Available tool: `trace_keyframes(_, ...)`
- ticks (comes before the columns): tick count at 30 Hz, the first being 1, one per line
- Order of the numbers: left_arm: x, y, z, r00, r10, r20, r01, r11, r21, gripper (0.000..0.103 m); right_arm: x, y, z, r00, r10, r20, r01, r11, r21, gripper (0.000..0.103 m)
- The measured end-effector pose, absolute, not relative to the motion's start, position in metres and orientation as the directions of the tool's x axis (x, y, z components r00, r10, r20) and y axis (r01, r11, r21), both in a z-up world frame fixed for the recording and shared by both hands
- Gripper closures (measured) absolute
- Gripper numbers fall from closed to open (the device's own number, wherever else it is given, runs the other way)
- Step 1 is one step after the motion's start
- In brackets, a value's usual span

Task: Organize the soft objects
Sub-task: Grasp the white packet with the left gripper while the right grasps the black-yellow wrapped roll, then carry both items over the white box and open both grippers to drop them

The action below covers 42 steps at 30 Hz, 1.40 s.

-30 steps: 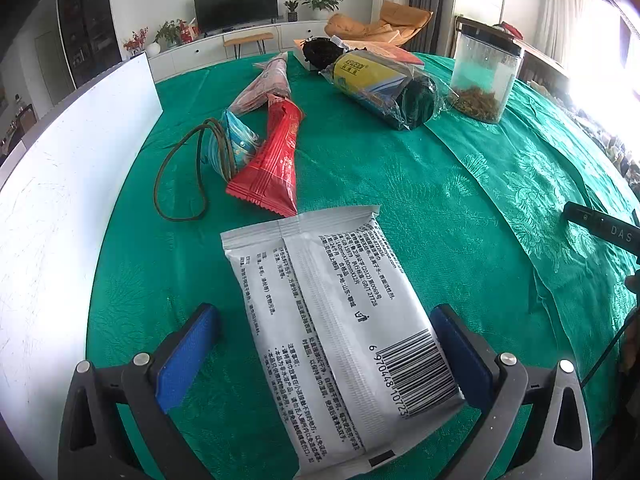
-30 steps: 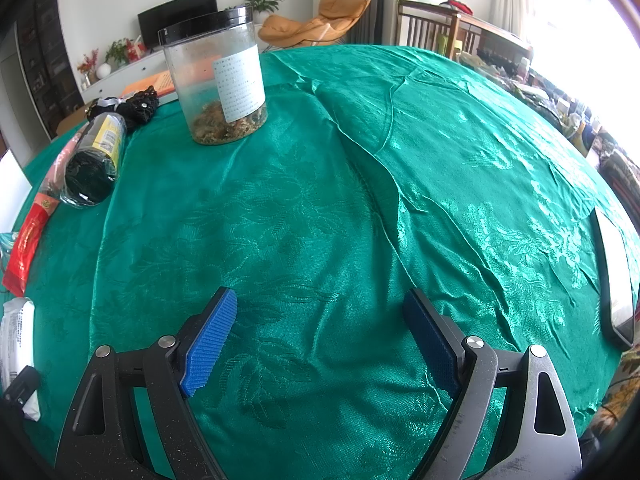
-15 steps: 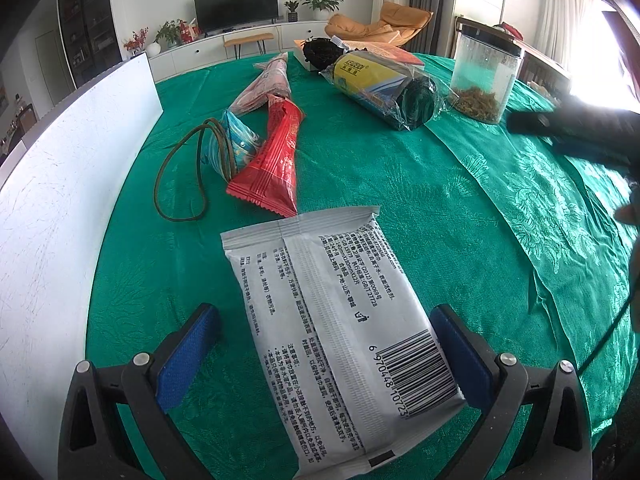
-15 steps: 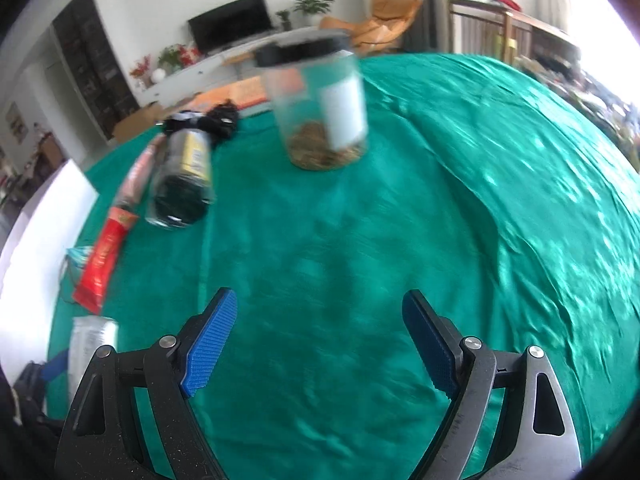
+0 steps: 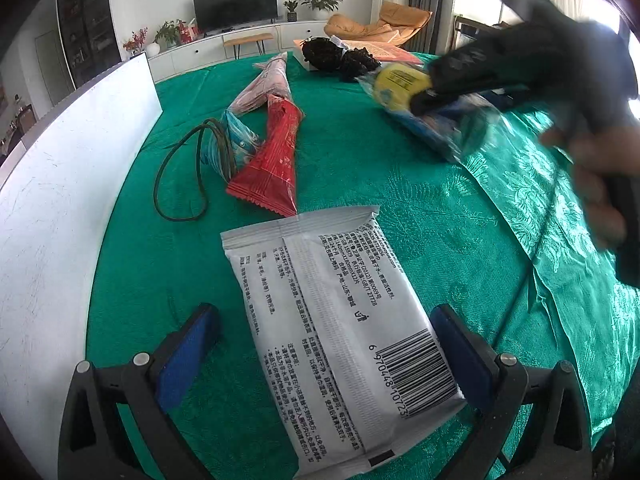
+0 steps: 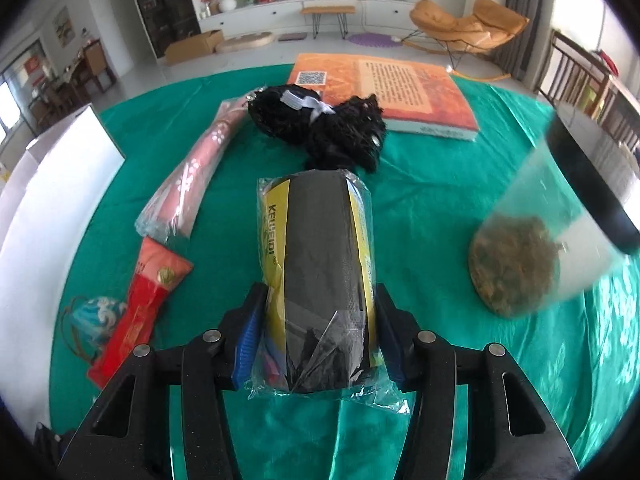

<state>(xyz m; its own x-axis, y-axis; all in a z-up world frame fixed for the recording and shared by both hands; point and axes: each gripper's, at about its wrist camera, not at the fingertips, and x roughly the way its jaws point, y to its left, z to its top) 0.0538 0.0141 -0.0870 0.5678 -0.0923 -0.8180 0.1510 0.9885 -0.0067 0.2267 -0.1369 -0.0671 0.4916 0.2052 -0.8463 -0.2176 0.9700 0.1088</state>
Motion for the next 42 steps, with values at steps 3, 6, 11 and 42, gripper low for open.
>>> trace_keyframes(3, 0.051, 0.014, -0.086, 0.558, -0.092, -0.825, 0.156, 0.988, -0.005, 0.0, 0.173, -0.175, -0.07, 0.492, 0.207, -0.846, -0.197, 0.973, 0.124, 0.049)
trace_keyframes(6, 0.046, 0.012, -0.084, 0.538, -0.094, -0.838, 0.164, 0.987, -0.006, 0.0, 0.139, -0.229, -0.07, 0.521, 0.162, -0.838, -0.1, 0.987, 0.128, 0.049)
trace_keyframes(11, 0.044, 0.001, -0.084, 0.493, -0.101, -0.864, 0.175, 0.984, -0.015, 0.0, 0.167, -0.317, -0.062, 0.565, 0.036, -0.824, 0.118, 0.985, 0.124, 0.05)
trace_keyframes(42, -0.042, 0.216, 0.096, 0.756, 0.073, -0.65, -0.196, 0.973, -0.118, 0.035, 0.135, -0.057, 0.128, 0.496, 0.674, -0.548, -0.496, 0.737, 0.459, 0.053)
